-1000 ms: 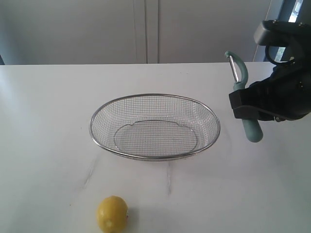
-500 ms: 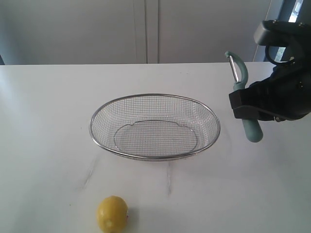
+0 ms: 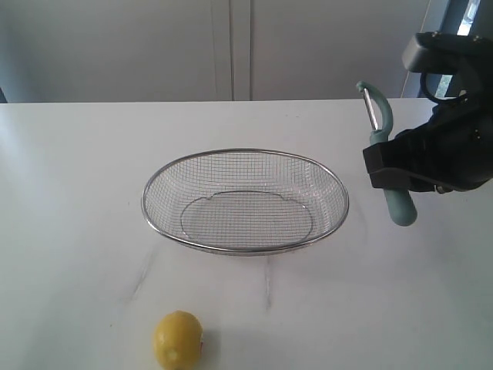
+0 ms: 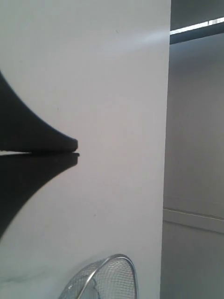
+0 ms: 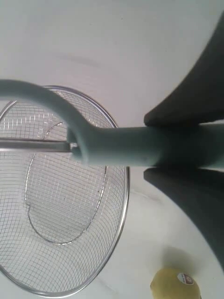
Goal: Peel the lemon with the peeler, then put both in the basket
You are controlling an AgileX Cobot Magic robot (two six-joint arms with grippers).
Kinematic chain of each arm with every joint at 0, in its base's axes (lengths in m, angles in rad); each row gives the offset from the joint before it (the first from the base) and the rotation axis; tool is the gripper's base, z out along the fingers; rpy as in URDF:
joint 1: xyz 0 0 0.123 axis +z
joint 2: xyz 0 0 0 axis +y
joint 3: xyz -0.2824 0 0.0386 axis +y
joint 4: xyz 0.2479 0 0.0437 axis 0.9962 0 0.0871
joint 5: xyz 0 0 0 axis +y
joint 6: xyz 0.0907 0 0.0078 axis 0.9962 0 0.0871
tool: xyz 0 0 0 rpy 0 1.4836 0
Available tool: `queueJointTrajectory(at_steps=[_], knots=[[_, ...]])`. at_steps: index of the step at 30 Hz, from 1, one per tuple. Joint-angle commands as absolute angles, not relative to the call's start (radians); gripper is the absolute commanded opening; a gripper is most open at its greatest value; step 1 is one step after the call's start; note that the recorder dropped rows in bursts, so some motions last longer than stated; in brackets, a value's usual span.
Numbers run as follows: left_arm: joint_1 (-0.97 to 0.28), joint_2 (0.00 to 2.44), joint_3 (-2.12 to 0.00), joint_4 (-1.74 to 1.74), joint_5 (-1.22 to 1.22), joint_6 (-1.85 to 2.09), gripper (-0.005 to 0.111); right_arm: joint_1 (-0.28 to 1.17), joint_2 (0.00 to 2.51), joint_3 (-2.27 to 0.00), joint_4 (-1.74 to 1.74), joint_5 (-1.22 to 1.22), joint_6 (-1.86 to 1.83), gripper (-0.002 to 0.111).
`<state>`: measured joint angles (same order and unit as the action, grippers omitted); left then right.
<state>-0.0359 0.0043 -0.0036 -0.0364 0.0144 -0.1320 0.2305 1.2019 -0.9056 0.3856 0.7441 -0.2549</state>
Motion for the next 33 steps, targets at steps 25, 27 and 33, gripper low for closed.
queueJointTrajectory(at_steps=[25, 27, 33], knots=[[-0.035, 0.0, 0.0, -0.048, -0.466, -0.607, 0.0, 0.232, 1.195, -0.912, 0.394, 0.732, -0.274, 0.0], [-0.035, 0.0, 0.0, -0.045, -0.457, -0.607, 0.0, 0.232, 1.195, -0.912, 0.394, 0.732, -0.274, 0.0], [-0.035, 0.0, 0.0, -0.045, -0.342, -0.607, 0.0, 0.232, 1.195, -0.912, 0.394, 0.732, -0.274, 0.0]])
